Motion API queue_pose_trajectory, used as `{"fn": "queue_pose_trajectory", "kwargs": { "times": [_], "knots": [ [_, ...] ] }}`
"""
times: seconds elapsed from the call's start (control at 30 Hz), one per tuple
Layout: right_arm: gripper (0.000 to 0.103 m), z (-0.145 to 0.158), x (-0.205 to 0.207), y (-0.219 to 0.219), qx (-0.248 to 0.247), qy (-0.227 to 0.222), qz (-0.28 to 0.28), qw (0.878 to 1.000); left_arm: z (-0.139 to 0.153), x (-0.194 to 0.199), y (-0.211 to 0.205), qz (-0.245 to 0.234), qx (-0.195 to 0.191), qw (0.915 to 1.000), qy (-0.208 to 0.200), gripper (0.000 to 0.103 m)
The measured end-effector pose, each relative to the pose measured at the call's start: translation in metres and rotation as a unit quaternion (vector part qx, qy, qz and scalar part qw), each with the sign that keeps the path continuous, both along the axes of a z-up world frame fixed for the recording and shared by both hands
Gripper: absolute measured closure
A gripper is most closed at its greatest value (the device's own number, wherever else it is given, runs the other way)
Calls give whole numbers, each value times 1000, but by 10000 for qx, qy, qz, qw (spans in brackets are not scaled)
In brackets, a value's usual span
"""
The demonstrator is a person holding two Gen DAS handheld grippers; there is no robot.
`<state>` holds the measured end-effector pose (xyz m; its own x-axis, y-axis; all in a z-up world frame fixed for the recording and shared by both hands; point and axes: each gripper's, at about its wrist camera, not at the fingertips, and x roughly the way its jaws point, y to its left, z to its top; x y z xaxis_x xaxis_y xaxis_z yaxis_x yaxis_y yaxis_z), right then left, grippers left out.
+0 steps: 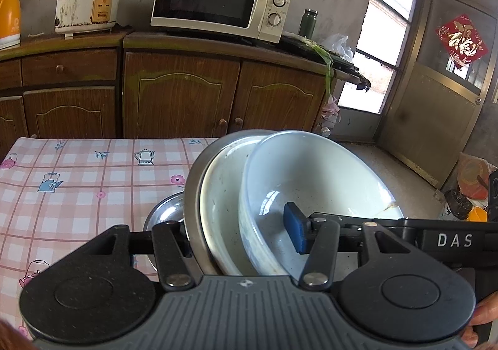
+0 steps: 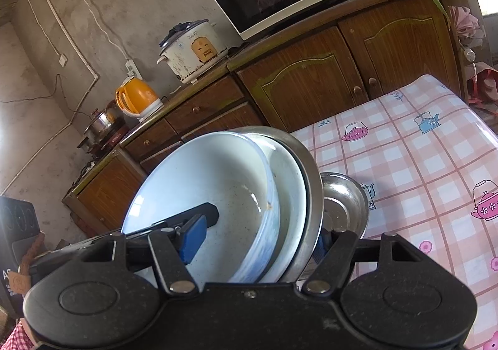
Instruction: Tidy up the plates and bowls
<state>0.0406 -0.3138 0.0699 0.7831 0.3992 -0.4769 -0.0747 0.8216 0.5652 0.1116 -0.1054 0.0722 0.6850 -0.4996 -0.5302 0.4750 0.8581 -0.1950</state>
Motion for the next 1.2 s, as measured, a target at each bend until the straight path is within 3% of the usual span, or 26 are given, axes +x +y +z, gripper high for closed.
{"fn": "queue_pose_trajectory", "kwargs": {
  "times": [1.2],
  "knots": [
    [21,-69,73,-5,182,468,313,9982,-52,59,0,310,182,9983,454,50]
  ]
}}
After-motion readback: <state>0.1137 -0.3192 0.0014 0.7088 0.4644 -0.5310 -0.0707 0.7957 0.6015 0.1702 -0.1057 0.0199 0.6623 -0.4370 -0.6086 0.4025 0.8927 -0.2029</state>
